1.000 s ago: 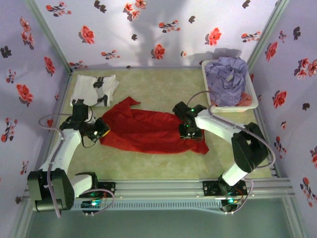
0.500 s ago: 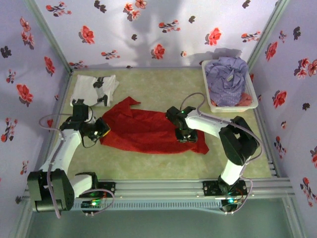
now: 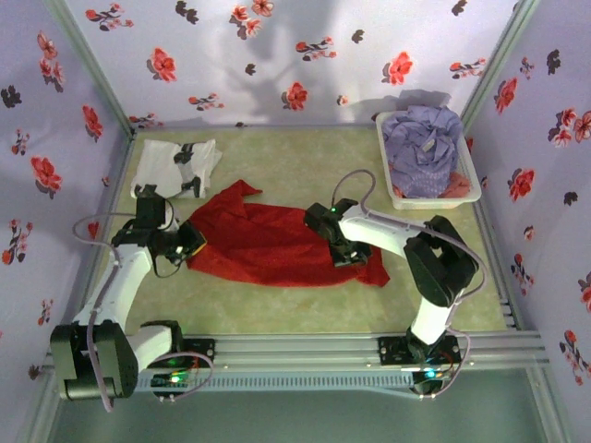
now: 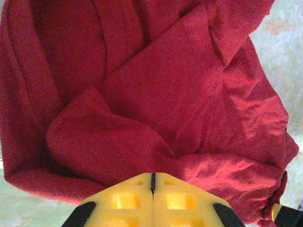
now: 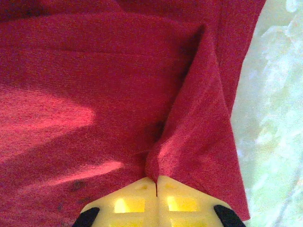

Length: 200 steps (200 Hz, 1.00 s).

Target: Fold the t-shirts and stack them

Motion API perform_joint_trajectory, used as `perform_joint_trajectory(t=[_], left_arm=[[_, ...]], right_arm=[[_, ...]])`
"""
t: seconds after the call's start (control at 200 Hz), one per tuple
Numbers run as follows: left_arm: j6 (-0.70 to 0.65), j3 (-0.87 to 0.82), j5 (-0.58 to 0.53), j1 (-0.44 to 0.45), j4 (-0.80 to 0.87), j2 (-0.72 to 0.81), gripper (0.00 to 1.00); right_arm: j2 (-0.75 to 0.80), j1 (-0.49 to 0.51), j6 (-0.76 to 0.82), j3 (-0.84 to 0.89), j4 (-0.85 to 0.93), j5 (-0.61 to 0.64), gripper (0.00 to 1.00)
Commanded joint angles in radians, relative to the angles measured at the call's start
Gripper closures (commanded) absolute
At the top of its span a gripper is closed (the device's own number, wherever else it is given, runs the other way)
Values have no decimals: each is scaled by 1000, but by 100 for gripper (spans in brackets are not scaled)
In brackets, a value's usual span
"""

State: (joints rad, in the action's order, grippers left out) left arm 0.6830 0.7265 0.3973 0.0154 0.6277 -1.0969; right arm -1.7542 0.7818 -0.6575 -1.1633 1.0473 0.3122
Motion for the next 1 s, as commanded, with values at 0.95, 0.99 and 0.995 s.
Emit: perform_joint_trajectory(t=[0.95, 0.99, 0.995], left_arm=[[-93, 352, -220, 281, 359, -177, 47], [-126, 367, -197, 252, 304, -215, 50], [-130, 368, -193, 249, 300, -219, 50]], right_arm=[[723, -340, -36, 167, 55, 90, 100], [722, -340, -34, 167, 57, 87, 100], [722, -340, -34, 166, 57, 87, 100]])
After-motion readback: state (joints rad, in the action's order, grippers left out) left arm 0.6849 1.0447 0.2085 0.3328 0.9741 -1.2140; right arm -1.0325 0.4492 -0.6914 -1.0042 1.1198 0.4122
